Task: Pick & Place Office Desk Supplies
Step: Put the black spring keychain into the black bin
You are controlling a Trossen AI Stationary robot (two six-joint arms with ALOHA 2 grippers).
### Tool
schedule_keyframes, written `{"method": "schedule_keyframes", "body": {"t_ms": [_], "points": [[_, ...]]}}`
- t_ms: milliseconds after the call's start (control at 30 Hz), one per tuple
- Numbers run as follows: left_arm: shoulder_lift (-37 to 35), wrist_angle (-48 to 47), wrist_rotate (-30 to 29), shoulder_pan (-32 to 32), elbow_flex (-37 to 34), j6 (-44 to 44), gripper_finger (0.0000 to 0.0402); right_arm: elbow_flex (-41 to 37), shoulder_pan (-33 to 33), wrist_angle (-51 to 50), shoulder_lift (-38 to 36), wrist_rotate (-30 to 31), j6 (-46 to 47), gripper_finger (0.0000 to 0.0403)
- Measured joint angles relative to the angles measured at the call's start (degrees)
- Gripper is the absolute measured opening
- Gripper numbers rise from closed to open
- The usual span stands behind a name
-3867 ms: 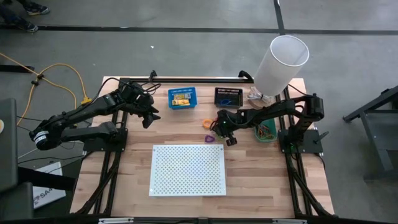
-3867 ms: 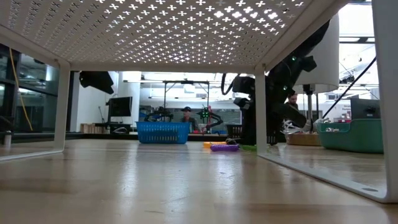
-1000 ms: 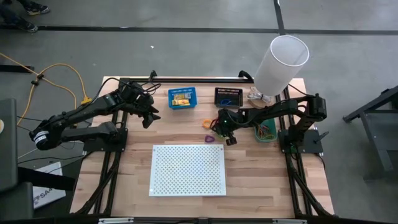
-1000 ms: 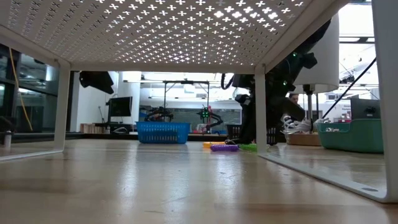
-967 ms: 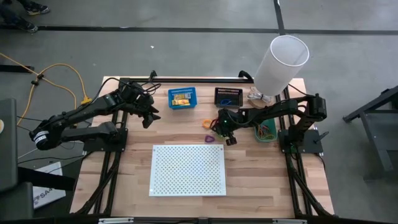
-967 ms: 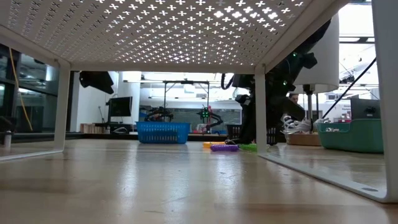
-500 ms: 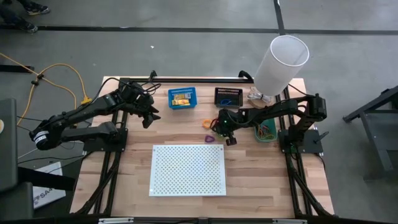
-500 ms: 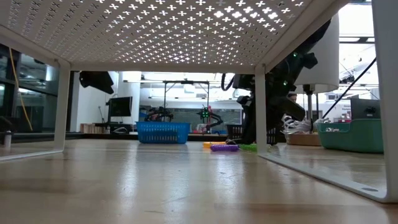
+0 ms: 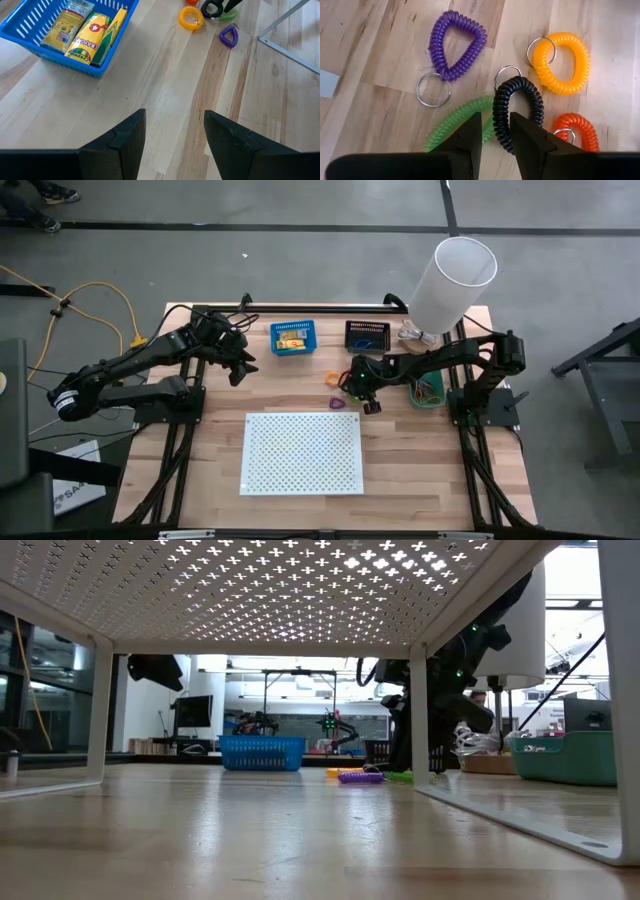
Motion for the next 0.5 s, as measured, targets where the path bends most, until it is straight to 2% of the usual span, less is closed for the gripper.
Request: {"method": "schedule_keyframes", "body": {"t_ms": [500], "points": [[0.01, 0.02, 0.00, -0.01, 0.00, 0.00, 0.0195, 0.02, 0.76, 1.59, 0.87, 1.14, -0.13, 0.0089]]}}
